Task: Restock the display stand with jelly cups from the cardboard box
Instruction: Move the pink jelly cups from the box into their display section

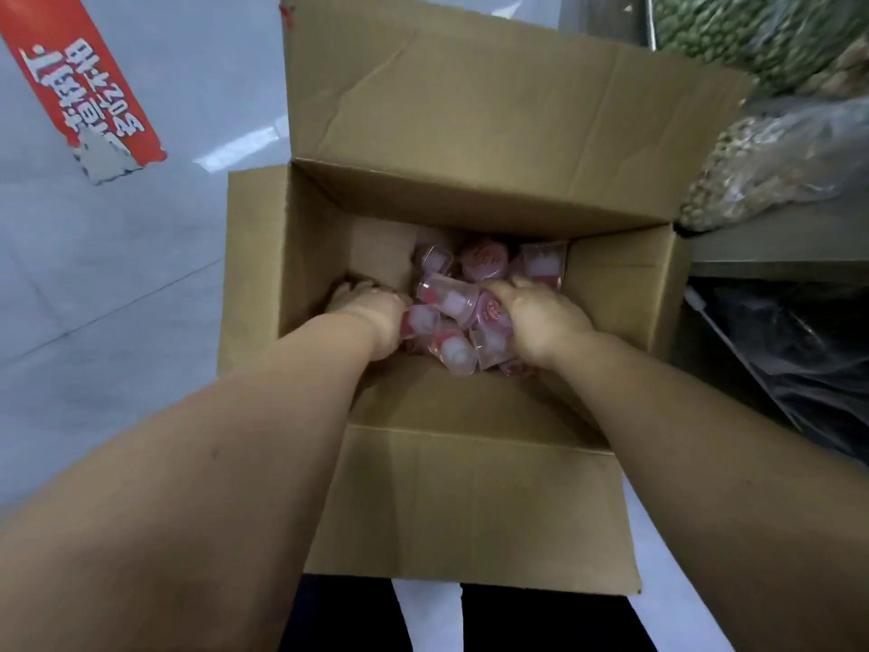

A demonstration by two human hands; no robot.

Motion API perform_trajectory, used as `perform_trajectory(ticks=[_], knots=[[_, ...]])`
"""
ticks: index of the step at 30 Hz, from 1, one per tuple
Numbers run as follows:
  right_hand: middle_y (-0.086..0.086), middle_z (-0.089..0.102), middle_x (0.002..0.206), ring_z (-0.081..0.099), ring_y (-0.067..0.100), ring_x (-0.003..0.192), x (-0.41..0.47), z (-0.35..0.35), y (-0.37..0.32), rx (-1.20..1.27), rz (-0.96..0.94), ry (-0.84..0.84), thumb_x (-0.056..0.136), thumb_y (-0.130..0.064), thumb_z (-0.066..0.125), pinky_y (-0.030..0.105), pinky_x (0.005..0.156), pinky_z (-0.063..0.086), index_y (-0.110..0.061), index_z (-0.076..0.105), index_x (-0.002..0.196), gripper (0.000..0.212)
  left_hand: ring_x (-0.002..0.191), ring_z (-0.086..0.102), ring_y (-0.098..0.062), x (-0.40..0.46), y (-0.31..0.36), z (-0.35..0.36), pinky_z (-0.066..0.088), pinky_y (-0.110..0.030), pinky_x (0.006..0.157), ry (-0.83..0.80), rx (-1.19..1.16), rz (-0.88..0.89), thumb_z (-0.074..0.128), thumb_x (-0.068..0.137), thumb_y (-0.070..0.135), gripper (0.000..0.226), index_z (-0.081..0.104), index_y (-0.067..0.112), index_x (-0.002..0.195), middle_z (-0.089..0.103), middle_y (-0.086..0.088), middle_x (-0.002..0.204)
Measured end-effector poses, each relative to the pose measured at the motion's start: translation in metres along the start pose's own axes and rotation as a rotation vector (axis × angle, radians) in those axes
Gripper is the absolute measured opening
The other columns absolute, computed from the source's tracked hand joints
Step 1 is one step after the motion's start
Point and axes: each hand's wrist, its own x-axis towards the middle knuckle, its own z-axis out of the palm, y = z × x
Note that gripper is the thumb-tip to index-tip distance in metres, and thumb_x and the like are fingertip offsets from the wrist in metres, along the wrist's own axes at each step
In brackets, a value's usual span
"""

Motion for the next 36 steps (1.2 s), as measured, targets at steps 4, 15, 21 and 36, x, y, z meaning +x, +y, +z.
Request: perform_trajectory(ticks=[4,15,21,36], knots=[[0.007,0.055,0.123,0.055,0.029,0.112,0.012,0.009,0.007,-0.123,-0.054,0.141,0.081,-0.017,0.061,0.034,0.084,0.043,-0.022,0.043,0.125,0.048,0.136,0.029,-0.023,0.023,-0.007,0.024,0.015,-0.039,0.112,0.043,0.042,0.033,0.052,0.088,0.040,0.048,0.041,0.027,0.133,0.044,-0.003,0.141],[-0.001,0.060,0.099,0.059,0.015,0.084,-0.173,-0.087,-0.065,1.038,0.182,0.416,0.067,-0.015,0.077,0.026,0.077,0.046,-0.019,0.045,0.119,0.060,0.073,0.057,-0.010,-0.174,0.027,-0.071,0.051,-0.035,0.082,0.583,-0.886,0.110,0.069,0.067,0.019,0.051,0.055,0.024,0.115,0.037,0.004,0.099],[-0.001,0.060,0.094,0.057,-0.004,0.075,-0.348,-0.215,-0.129,1.398,0.022,0.581,0.071,0.009,0.070,0.007,0.070,0.045,-0.012,0.048,0.109,0.048,0.097,0.053,-0.008,-0.364,0.041,-0.195,0.040,-0.014,0.080,0.881,-0.983,0.235,0.072,0.063,0.027,0.055,0.043,0.037,0.109,0.053,0.019,0.098],[-0.018,0.065,0.086,0.063,-0.002,0.079,-0.622,-0.351,-0.087,1.496,-0.156,1.333,0.061,-0.016,0.081,0.010,0.067,0.048,-0.023,0.047,0.098,0.051,0.112,0.056,-0.004,-0.603,0.205,-0.377,0.045,-0.024,0.096,0.882,-0.800,1.087,0.082,0.061,0.030,0.075,0.038,0.037,0.121,0.062,0.021,0.112]])
